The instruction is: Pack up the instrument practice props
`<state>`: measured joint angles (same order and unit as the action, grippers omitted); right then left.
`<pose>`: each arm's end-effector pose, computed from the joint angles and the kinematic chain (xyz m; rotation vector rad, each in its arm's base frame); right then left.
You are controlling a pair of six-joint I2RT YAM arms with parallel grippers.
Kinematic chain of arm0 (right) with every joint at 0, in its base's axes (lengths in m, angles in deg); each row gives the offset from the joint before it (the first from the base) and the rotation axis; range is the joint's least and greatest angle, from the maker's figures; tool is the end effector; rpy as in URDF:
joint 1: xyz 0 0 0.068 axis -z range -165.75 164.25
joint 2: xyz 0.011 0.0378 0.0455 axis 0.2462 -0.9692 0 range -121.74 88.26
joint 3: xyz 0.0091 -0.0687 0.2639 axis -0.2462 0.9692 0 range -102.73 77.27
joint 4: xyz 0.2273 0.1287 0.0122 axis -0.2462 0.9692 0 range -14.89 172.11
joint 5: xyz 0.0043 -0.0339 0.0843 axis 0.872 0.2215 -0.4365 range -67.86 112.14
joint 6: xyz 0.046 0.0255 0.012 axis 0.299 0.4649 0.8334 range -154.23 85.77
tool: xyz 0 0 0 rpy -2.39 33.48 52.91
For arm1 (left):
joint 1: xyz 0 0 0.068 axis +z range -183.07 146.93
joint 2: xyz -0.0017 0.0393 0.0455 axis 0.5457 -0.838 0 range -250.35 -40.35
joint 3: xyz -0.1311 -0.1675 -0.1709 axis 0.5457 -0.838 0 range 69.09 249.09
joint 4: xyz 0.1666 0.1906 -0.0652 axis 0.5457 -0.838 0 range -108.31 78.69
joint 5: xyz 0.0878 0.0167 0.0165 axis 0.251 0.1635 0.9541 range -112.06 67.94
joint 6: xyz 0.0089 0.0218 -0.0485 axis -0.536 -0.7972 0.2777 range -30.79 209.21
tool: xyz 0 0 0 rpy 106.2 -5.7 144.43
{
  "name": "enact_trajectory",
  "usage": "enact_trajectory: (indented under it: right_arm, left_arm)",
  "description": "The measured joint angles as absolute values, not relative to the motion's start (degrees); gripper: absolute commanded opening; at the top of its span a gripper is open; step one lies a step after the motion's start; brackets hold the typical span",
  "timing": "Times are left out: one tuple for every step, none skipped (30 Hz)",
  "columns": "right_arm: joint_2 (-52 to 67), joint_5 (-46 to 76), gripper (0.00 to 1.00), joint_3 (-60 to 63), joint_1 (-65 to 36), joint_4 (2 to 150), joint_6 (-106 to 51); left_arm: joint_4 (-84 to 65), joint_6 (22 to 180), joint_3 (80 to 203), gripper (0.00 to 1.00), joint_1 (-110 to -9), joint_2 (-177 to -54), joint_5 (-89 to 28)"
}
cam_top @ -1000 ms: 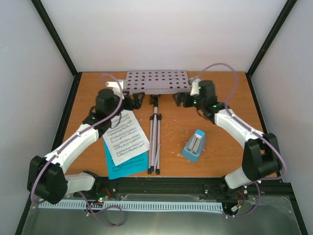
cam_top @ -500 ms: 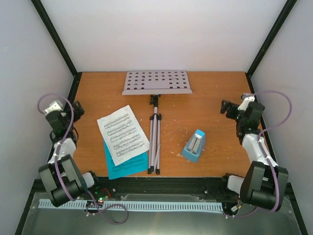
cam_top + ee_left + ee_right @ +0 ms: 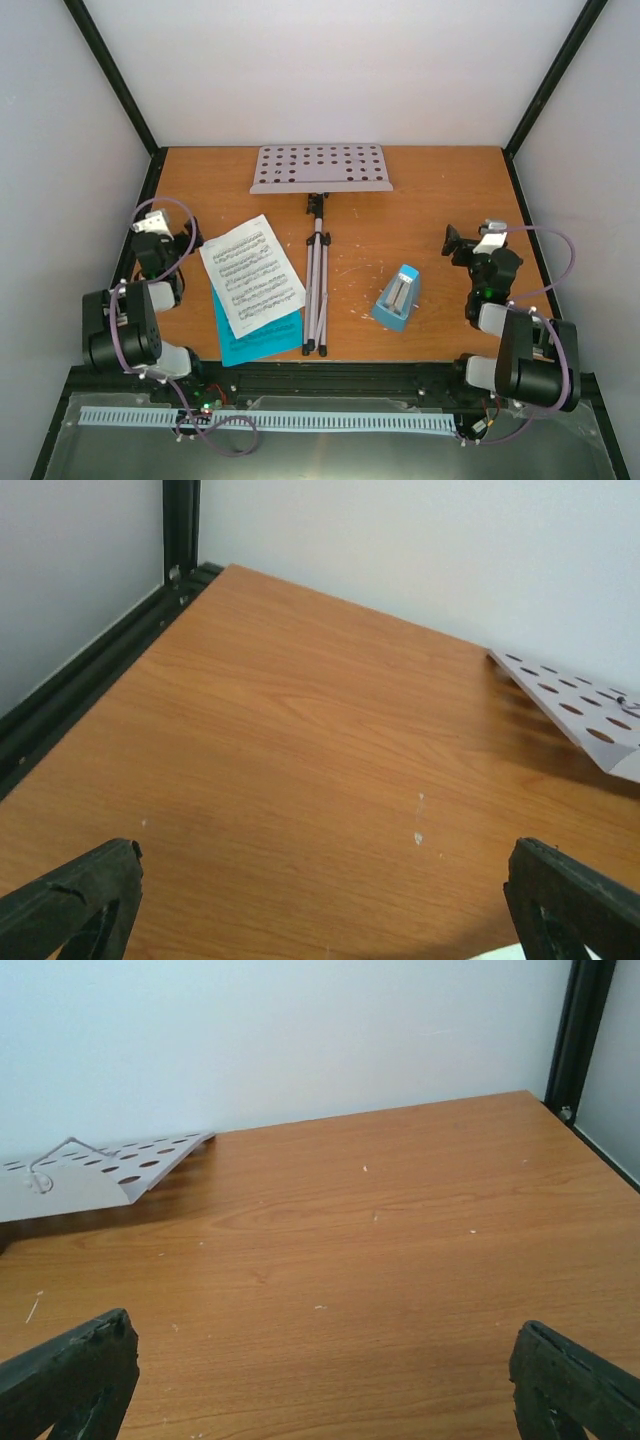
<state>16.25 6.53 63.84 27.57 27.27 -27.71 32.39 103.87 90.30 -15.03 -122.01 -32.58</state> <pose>0.2199 -0.0423 0.1666 0.1053 1.7505 0.1528 0.2484 0.0740 0.1599 -0.4007 1.8165 -0.1300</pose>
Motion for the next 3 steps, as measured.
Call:
enact_trajectory:
  right_arm:
    - [15.31,6.55,0.99,64.08,27.22,25.61,-27.95]
    - [14.26,6.55,0.99,64.17,26.9,24.21,-28.23]
    - [13.47,6.55,0.99,64.15,26.63,23.34,-28.47]
  left_arm:
    - [33.0,103.28,90.24,0.99,-15.45,-122.25,-32.71]
    - [33.9,102.73,90.09,0.99,-15.51,-122.28,-32.73]
    - [34.9,102.31,89.91,1.0,-15.51,-122.19,-32.73]
